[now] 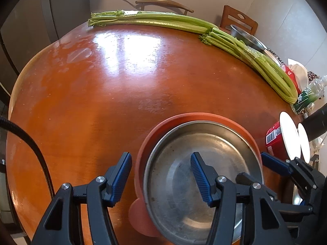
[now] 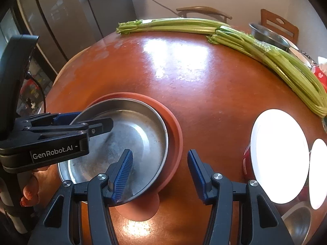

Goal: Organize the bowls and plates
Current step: 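Withdraw the left gripper upward from the stacked steel tray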

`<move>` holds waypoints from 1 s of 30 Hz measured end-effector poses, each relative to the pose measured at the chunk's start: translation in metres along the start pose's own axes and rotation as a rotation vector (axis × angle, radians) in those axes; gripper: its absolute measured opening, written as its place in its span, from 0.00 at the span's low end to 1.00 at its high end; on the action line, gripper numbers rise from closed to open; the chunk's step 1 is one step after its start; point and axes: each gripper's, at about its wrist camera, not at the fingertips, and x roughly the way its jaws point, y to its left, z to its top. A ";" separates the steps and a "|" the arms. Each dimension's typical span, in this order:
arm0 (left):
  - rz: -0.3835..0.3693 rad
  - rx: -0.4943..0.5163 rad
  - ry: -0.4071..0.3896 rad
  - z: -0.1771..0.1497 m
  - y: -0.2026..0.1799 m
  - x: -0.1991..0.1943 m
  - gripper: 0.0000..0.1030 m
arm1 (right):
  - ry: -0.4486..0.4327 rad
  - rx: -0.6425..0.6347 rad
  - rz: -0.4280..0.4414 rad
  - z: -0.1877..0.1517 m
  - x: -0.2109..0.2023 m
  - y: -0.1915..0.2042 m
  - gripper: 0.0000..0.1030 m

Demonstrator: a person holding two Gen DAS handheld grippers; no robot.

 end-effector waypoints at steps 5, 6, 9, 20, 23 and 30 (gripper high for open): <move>0.007 -0.009 -0.050 -0.001 0.009 -0.012 0.58 | -0.031 0.012 -0.019 0.000 -0.008 0.000 0.56; 0.010 -0.010 -0.063 -0.002 0.010 -0.014 0.58 | -0.042 0.013 -0.020 0.000 -0.010 -0.001 0.56; 0.026 -0.009 -0.089 -0.005 0.015 -0.023 0.58 | -0.063 0.023 -0.043 -0.002 -0.012 -0.001 0.56; 0.067 0.010 -0.158 -0.015 0.013 -0.054 0.58 | -0.154 0.040 -0.073 -0.003 -0.037 0.000 0.56; 0.072 0.017 -0.177 -0.017 0.008 -0.062 0.58 | -0.185 0.027 -0.076 -0.003 -0.048 0.003 0.56; 0.083 0.039 -0.220 -0.022 -0.008 -0.079 0.58 | -0.264 -0.011 -0.065 -0.009 -0.078 0.008 0.58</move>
